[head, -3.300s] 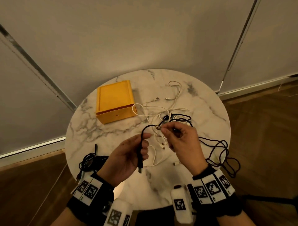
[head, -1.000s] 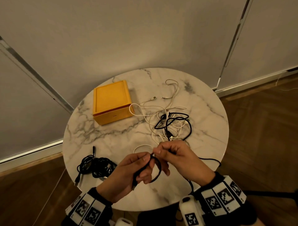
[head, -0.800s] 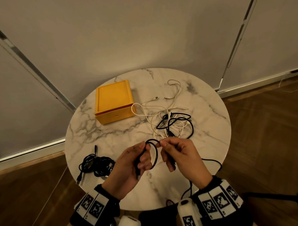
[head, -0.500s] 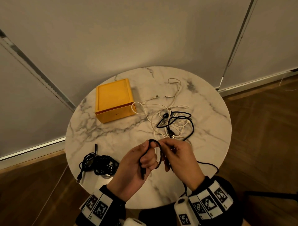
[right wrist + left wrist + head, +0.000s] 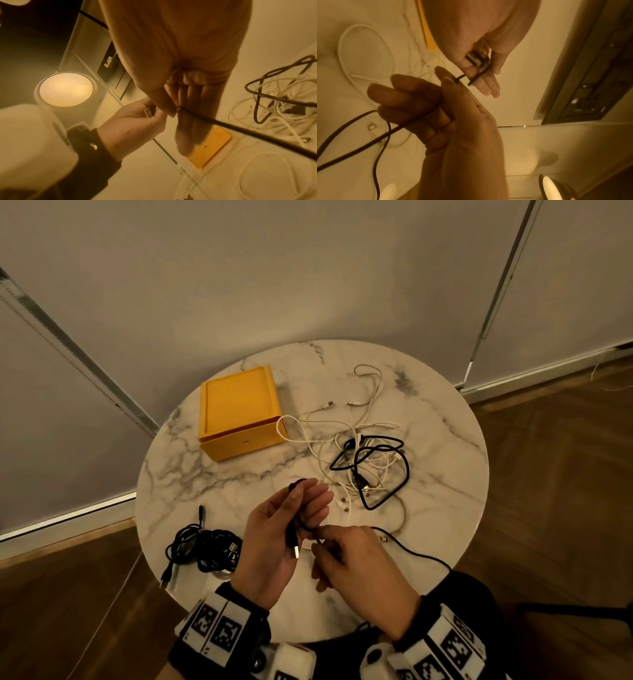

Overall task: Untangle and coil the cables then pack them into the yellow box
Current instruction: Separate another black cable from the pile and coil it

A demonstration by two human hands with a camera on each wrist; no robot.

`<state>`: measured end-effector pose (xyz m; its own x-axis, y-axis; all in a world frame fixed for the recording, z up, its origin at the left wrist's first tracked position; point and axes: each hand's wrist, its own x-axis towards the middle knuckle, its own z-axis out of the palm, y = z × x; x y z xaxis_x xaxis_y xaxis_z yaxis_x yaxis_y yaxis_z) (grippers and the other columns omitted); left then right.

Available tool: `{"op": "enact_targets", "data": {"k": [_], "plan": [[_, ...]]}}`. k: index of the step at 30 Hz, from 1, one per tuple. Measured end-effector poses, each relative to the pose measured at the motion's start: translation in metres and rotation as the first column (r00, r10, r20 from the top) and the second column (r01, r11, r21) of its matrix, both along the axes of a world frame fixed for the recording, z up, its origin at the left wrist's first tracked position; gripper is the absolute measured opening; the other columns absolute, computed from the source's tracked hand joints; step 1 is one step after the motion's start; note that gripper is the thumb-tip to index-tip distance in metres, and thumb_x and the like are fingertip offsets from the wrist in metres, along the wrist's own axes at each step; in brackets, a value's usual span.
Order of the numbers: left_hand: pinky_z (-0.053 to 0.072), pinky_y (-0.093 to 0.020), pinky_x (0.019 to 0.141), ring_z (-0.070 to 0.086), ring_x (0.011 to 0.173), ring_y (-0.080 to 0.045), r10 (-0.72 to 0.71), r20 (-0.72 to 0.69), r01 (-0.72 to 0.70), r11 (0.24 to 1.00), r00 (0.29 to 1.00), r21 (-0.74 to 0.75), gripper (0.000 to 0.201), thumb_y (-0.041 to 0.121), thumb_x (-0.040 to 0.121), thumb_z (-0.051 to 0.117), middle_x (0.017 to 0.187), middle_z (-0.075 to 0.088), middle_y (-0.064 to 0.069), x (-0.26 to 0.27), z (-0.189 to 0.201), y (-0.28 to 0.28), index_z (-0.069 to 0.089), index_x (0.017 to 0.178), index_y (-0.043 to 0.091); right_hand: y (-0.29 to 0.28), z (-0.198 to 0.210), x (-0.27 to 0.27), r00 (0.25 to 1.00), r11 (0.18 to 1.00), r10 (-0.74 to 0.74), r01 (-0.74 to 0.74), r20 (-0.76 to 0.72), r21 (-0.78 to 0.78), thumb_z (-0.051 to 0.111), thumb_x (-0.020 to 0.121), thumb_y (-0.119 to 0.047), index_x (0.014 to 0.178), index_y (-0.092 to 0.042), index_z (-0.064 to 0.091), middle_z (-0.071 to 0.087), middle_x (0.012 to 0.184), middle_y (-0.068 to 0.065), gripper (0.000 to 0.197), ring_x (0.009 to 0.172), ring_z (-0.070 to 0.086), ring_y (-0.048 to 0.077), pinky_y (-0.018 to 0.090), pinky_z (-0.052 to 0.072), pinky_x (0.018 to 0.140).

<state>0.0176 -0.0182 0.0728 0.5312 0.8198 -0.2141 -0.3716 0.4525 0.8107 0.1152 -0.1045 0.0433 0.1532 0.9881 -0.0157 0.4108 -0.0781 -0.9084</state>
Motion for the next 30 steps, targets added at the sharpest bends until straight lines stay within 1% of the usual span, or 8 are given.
{"op": "enact_targets", "data": {"k": [2,5,11,16,20,23,27,30], "plan": [[0.057,-0.029,0.084,0.069,0.1,-0.028,-0.006,-0.015,0.007,0.997,1.0,0.077,0.032,0.009,0.089,0.047,0.11,0.069,-0.019,0.0,-0.003,0.001,0.059,0.116,-0.004,0.0,0.0,0.0,1.0,0.999,0.018,-0.018,0.008,-0.038,0.049,0.094,-0.015,0.084,-0.011,0.068,0.072,0.068,0.0,0.022,0.062,0.068,0.009,0.031,0.055,0.073],[0.053,-0.03,0.09,0.065,0.109,-0.031,-0.059,-0.093,0.081,0.964,0.994,0.253,0.035,0.008,0.092,0.044,0.117,0.067,-0.017,-0.003,-0.006,0.002,0.052,0.124,-0.004,-0.003,0.002,0.001,0.997,0.996,0.065,-0.062,0.042,-0.065,0.052,0.093,-0.023,0.076,-0.01,0.065,0.07,0.065,0.001,0.026,0.062,0.065,0.011,0.032,0.053,0.073],[0.05,-0.012,0.07,0.071,0.094,-0.019,-0.087,-0.468,0.35,0.785,0.88,0.511,0.029,0.006,0.097,0.046,0.102,0.074,-0.004,-0.013,-0.01,-0.002,0.056,0.124,0.005,-0.007,0.013,0.008,0.959,0.993,0.116,-0.117,0.259,-0.013,0.059,0.088,-0.028,0.072,-0.017,0.058,0.042,0.054,-0.009,0.02,0.052,0.042,0.008,0.017,0.029,0.053],[0.051,-0.018,0.077,0.068,0.086,-0.006,-0.015,-0.697,0.583,0.563,0.716,0.586,0.025,0.019,0.099,0.048,0.089,0.073,0.004,-0.023,-0.017,0.006,0.063,0.119,0.016,-0.008,0.018,0.018,0.877,0.988,0.152,-0.144,0.455,-0.052,0.055,0.089,-0.035,0.089,-0.022,0.063,0.064,0.082,0.001,0.016,0.079,0.059,0.023,0.034,0.043,0.068],[0.046,-0.023,0.063,0.063,0.061,-0.012,-0.106,-0.821,0.785,0.381,0.562,0.488,0.024,0.023,0.102,0.041,0.069,0.066,0.002,-0.026,-0.016,0.008,0.058,0.086,0.019,-0.005,0.026,0.038,0.845,0.985,0.17,-0.165,0.507,-0.056,0.059,0.088,-0.044,0.091,-0.025,0.067,0.068,0.085,-0.003,0.021,0.084,0.06,0.018,0.036,0.047,0.074],[0.04,-0.023,0.058,0.05,0.05,-0.011,-0.236,-0.801,0.797,0.435,0.55,0.419,0.035,0.028,0.102,0.035,0.06,0.061,0.001,-0.028,-0.013,0.003,0.057,0.078,0.015,-0.001,0.031,0.055,0.904,0.977,0.202,-0.212,0.376,-0.015,0.068,0.085,-0.04,0.084,-0.023,0.071,0.069,0.072,-0.004,0.017,0.068,0.06,0.012,0.029,0.047,0.066],[0.033,-0.014,0.055,0.037,0.046,-0.006,-0.391,-0.692,0.756,0.551,0.607,0.352,0.045,0.033,0.101,0.035,0.051,0.05,0.004,-0.028,-0.01,-0.004,0.065,0.088,0.003,0.0,0.028,0.061,0.961,0.97,0.228,-0.238,0.155,0.052,0.074,0.083,-0.032,0.077,-0.021,0.072,0.066,0.062,-0.001,0.013,0.055,0.056,0.014,0.024,0.043,0.055],[0.031,-0.016,0.055,0.035,0.044,-0.004,-0.52,-0.539,0.721,0.639,0.663,0.269,0.042,0.035,0.099,0.037,0.051,0.053,0.008,-0.027,-0.006,-0.006,0.066,0.082,0.01,-0.003,0.023,0.06,0.977,0.972,0.215,-0.214,0.002,0.092,0.075,0.082,-0.031,0.08,-0.016,0.073,0.065,0.06,0.006,0.015,0.051,0.053,0.015,0.025,0.041,0.051]]}}
